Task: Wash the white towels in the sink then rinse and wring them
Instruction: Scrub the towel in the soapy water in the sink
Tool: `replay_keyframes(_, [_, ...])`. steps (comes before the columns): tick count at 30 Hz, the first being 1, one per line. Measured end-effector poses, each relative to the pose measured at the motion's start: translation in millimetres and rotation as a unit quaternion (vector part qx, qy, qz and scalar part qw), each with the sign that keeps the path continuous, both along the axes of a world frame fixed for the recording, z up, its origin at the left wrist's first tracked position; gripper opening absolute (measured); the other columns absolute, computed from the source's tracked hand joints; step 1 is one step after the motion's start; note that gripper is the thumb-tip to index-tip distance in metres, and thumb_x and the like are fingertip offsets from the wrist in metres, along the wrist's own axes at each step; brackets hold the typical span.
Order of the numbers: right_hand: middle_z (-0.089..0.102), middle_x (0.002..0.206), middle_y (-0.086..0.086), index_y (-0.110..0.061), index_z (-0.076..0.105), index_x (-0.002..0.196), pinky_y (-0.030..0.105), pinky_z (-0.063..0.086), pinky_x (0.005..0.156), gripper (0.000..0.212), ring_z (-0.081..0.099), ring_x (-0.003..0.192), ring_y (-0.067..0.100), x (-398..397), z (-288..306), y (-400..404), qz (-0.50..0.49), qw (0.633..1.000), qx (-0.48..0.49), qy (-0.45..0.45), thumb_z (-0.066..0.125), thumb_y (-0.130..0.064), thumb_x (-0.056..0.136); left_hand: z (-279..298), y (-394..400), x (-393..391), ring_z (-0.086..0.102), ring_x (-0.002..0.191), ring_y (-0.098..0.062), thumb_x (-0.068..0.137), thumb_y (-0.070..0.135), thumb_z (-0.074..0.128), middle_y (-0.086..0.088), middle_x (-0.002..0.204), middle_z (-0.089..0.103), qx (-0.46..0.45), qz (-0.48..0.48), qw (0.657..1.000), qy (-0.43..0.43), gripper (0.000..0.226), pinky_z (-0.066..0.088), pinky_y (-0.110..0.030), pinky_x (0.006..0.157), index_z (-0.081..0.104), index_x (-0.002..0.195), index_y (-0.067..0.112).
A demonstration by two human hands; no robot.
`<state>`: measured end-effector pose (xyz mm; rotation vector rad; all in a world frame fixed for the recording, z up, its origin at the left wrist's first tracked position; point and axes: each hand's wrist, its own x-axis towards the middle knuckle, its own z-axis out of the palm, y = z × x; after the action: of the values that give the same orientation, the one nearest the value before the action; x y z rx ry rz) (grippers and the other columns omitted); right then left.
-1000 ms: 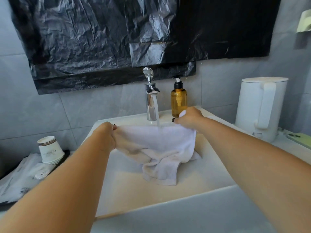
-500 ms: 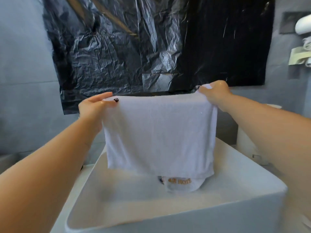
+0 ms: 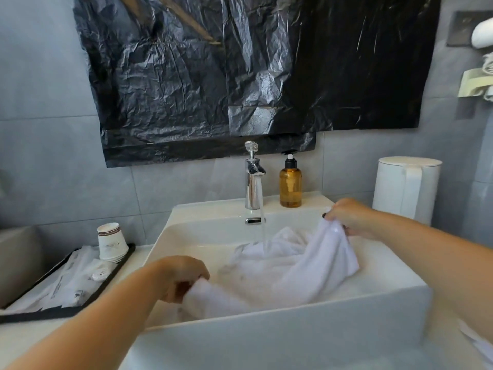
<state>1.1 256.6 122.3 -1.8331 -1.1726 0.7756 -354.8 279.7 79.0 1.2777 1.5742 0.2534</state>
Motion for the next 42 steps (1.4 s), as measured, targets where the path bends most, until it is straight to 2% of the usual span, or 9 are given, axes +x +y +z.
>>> replay_keyframes(3, [0.055,0.082,0.016,0.003,0.054,0.092,0.030,0.048,0.057,0.007,0.056,0.068,0.026,8,-11,-8,-0.023,0.996,0.006,0.084,0.050,0.007,0.087,5,2,10,0.051,0.047,-0.022,0.081,0.018,0.059,-0.008,0.061,0.060,-0.033,0.004,0.999,0.006,0.018,0.045,-0.020,0.051,0.056,0.093,0.004])
replay_keyframes(7, [0.054,0.104,0.013,-0.010,0.057,0.108,0.031,0.047,0.066,0.030,0.058,0.089,0.029,13,-17,-18,-0.030,0.992,0.038,0.115,0.050,0.009,0.086,0,5,19,0.067,0.070,-0.023,0.086,0.016,0.073,-0.013,0.084,0.074,0.008,0.022,0.999,-0.033,0.026,0.056,-0.027,0.062,0.068,0.107,0.000])
replay_keyframes(13, [0.055,0.127,-0.005,-0.025,0.072,0.107,0.026,0.038,0.100,0.034,0.046,0.123,0.014,27,-1,-35,0.167,0.974,-0.027,-0.154,0.084,-0.026,0.075,27,-2,22,0.053,0.058,-0.013,0.092,0.008,0.064,-0.003,0.074,0.063,0.152,-0.073,0.985,0.040,0.014,0.045,-0.017,0.049,0.072,0.088,0.018])
replay_keyframes(17, [0.050,0.109,-0.015,-0.026,0.065,0.116,0.015,0.040,0.077,0.057,0.047,0.108,0.009,26,17,-42,0.158,0.928,-0.037,-0.335,0.089,-0.037,0.066,65,7,7,0.059,0.084,-0.017,0.091,0.003,0.063,-0.006,0.096,0.074,0.302,0.017,0.950,-0.080,0.030,0.052,-0.028,0.078,0.079,0.080,0.024])
replay_keyframes(20, [0.054,0.085,-0.016,-0.028,0.070,0.089,0.024,0.046,0.071,0.028,0.055,0.092,0.014,28,39,-42,0.114,0.909,0.046,-0.399,0.086,-0.037,0.068,97,0,0,0.061,0.089,-0.017,0.085,0.006,0.074,-0.008,0.105,0.073,0.312,-0.013,0.940,-0.136,0.019,0.051,-0.026,0.083,0.077,0.098,0.020])
replay_keyframes(26, [0.061,0.074,0.004,-0.016,0.072,0.076,0.031,0.043,0.058,0.014,0.055,0.074,0.023,10,93,-30,0.006,0.879,0.142,-0.455,0.072,-0.027,0.084,143,-4,10,0.059,0.085,-0.017,0.077,0.018,0.083,0.000,0.087,0.069,0.527,-0.095,0.807,0.249,0.018,0.041,-0.024,0.073,0.078,0.094,0.020])
replay_keyframes(34, [0.061,0.082,0.009,-0.008,0.073,0.090,0.025,0.038,0.053,0.016,0.056,0.069,0.024,-16,166,-28,-0.131,0.858,0.279,-0.411,0.070,-0.024,0.088,198,-2,14,0.055,0.083,-0.024,0.090,0.018,0.066,-0.011,0.097,0.066,0.647,0.143,0.743,0.093,0.011,0.042,-0.028,0.071,0.074,0.097,0.015])
replay_keyframes(38, [0.056,0.108,0.014,-0.010,0.073,0.099,0.038,0.051,0.069,0.019,0.058,0.090,0.034,-19,187,-33,-0.155,0.838,0.323,-0.412,0.069,-0.026,0.088,217,0,9,0.047,0.115,-0.024,0.092,0.026,0.063,-0.012,0.130,0.043,0.655,0.178,0.731,0.073,0.014,0.042,-0.028,0.095,0.073,0.096,0.018])
replay_keyframes(42, [0.048,0.118,0.013,-0.011,0.068,0.094,0.045,0.055,0.076,0.017,0.054,0.095,0.031,-18,186,-34,-0.166,0.842,0.338,-0.386,0.071,-0.027,0.087,214,-4,12,0.055,0.091,-0.027,0.093,0.024,0.060,-0.010,0.101,0.057,0.624,0.180,0.760,0.036,0.012,0.045,-0.035,0.075,0.059,0.097,0.012])
